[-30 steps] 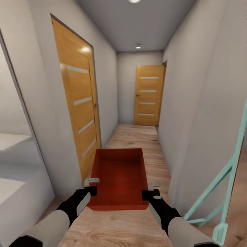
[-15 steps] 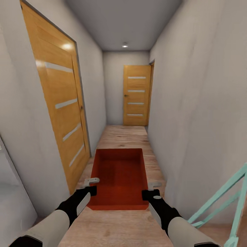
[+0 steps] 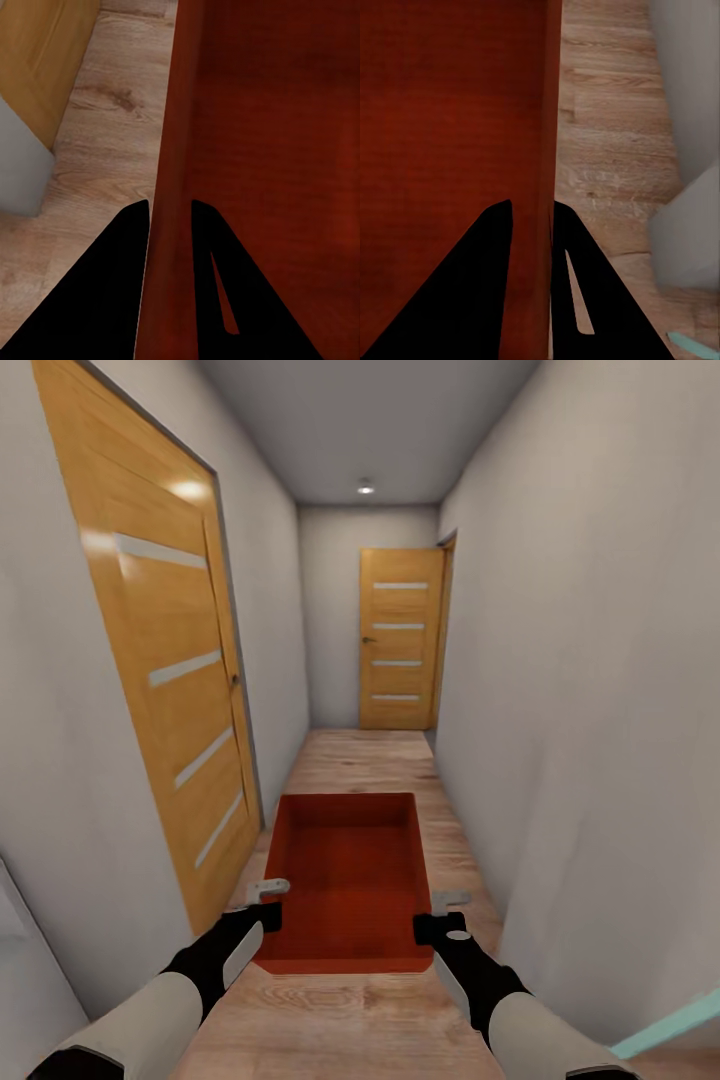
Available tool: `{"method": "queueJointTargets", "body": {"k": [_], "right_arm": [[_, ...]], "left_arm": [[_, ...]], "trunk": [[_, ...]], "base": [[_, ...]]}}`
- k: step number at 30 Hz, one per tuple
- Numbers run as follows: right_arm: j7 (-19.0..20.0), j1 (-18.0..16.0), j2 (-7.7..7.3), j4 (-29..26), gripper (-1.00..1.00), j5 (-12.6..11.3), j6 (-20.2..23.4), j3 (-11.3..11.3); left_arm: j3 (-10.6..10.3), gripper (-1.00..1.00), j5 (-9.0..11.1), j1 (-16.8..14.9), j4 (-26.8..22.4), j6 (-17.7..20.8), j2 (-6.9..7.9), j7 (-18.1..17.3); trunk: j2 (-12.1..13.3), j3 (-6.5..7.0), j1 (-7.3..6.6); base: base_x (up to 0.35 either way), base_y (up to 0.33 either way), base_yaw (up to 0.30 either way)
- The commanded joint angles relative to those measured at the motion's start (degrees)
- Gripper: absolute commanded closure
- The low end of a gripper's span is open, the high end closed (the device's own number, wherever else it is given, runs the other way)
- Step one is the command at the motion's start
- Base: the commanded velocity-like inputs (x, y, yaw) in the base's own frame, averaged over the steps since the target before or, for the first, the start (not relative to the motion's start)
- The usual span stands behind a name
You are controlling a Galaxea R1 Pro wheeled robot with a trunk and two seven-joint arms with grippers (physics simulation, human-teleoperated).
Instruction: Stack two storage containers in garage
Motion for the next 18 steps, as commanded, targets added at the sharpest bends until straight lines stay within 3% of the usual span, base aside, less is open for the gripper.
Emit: {"method": "queueJointTargets", "body": {"k": [1,15,18], "right_arm": [[0.8,0.0,0.01,-0.1,1.0,-0.4,0.5,0.6],[0.8,0.0,0.01,-0.1,1.0,-0.4,0.3,0.5],[0.8,0.0,0.01,-0.1,1.0,-0.4,0.3,0.5]], "left_arm": [[2.0,1.0,-1.7,-0.1,-0.3,0.5,0.0,1.3],[2.0,1.0,-1.7,-0.1,-0.2,0.5,0.04,1.3],[3.3,1.0,-1.7,-0.1,-0.2,0.5,0.05,1.3]], "trunk": [[0.0,-0.08,0.04],[0.0,-0.08,0.04],[0.0,-0.08,0.04]], "base": [[0.316,0.111,0.0],[0.32,0.035,0.0],[0.322,0.0,0.0]]}}
